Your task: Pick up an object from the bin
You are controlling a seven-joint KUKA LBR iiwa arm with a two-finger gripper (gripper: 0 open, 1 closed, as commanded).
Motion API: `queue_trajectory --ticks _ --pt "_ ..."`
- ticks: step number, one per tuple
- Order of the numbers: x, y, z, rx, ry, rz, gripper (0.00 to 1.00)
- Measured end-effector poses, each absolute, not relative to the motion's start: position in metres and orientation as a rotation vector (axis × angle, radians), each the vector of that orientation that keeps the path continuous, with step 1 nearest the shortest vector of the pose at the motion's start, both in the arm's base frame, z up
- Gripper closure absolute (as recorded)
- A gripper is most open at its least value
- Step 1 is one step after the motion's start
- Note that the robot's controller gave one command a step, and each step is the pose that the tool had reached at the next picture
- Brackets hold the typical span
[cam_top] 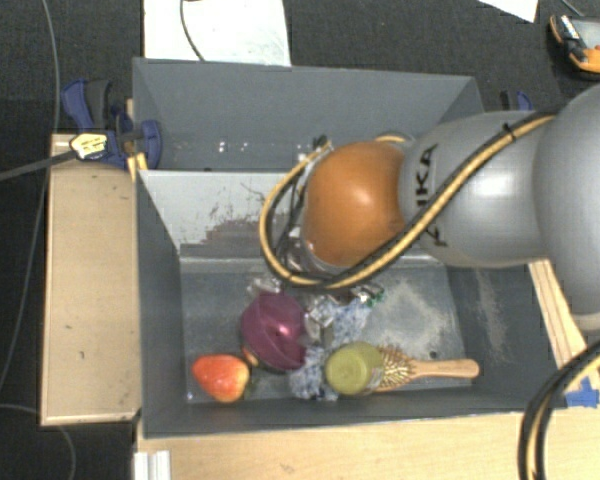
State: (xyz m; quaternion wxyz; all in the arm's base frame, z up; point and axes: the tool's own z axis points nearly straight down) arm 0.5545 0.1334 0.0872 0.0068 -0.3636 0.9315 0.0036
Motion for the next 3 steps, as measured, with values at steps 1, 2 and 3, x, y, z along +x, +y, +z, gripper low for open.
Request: queue_trajectory --ticks 1,2,3 --pt "0.5082 0.2049 0.0718 -1.235 2.868 0.015 1.00" --pt "0.5087 0.2040 0.0718 -1.231 2.869 0.014 1.00" --pt "0.5089 0.2041 0.0722 -1.230 2.870 0.014 1.00"
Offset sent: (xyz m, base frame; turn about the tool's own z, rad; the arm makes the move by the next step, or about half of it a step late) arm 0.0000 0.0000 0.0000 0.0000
